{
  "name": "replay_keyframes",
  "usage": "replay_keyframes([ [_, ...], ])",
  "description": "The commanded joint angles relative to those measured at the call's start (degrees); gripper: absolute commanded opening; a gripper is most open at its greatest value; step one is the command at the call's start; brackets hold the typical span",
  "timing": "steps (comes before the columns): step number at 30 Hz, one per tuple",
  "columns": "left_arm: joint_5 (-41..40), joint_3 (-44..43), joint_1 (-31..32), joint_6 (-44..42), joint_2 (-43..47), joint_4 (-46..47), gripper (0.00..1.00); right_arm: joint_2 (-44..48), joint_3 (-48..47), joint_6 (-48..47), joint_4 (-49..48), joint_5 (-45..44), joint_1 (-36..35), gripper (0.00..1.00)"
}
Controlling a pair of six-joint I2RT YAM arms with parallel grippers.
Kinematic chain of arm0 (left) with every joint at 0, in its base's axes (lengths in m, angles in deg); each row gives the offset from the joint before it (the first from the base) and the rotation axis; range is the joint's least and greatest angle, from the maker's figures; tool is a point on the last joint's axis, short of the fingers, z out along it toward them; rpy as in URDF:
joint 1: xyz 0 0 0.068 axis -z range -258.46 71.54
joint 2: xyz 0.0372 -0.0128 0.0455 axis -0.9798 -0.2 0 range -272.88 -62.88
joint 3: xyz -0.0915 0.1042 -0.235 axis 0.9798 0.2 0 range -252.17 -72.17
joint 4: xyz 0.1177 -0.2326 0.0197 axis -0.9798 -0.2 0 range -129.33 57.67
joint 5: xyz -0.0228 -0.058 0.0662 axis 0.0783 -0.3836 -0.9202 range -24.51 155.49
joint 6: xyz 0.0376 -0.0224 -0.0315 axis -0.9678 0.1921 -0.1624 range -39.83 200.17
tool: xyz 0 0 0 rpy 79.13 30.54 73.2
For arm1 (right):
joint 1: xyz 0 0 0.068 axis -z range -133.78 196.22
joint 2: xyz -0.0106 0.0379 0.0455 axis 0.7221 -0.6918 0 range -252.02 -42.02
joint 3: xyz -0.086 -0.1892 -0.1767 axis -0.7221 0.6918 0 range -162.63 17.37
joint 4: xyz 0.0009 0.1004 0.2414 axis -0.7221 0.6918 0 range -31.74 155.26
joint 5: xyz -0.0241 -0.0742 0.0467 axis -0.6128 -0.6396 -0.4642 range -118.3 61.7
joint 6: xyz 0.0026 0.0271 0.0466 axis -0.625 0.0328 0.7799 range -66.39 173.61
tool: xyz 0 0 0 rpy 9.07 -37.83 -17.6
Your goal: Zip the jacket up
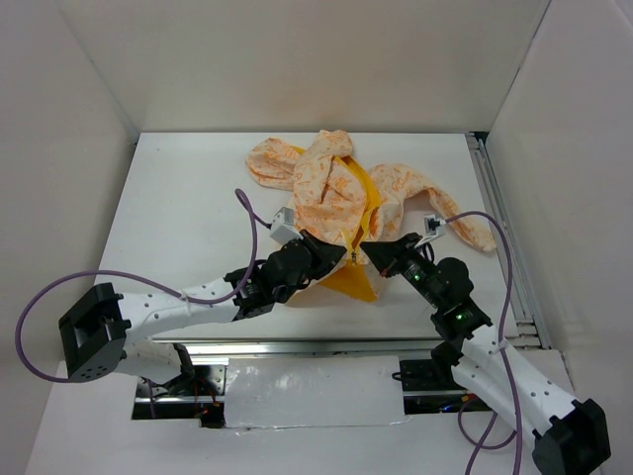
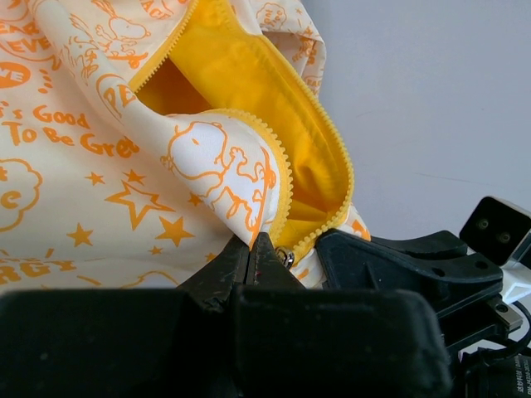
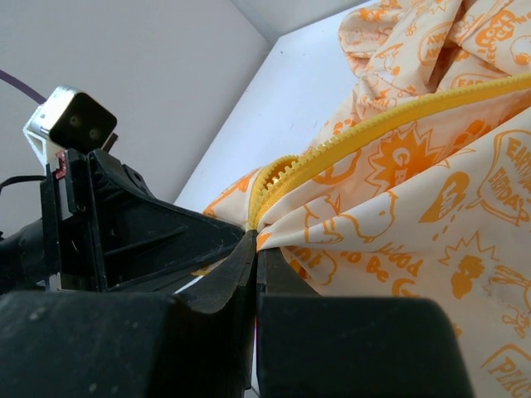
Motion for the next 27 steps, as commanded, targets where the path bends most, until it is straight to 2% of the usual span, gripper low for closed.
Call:
replay_keyframes([
  [1, 1.84, -1.54, 0.38, 0.05, 0.57, 3.34, 0.00, -0.54, -0.67, 0.68, -8.62, -0.97, -0.66, 0.00],
  [6, 4.58, -0.23, 0.46, -0.30, 1.53, 4.13, 0.00, -1.51, 0.47, 0.34, -11.70, -0.97, -0.84, 0.00],
  [17, -5.52, -2.59, 0.47, 4.71, 2.59, -3.60, 0.00, 5.78, 1.17, -1.16, -2.48, -0.62, -0.84, 0.00],
  [27, -7.73, -3.48, 0.46, 3.66, 3.91, -2.73, 0.00, 2.63, -0.05, -1.60, -0.62, 0.52, -1.01, 0.00],
])
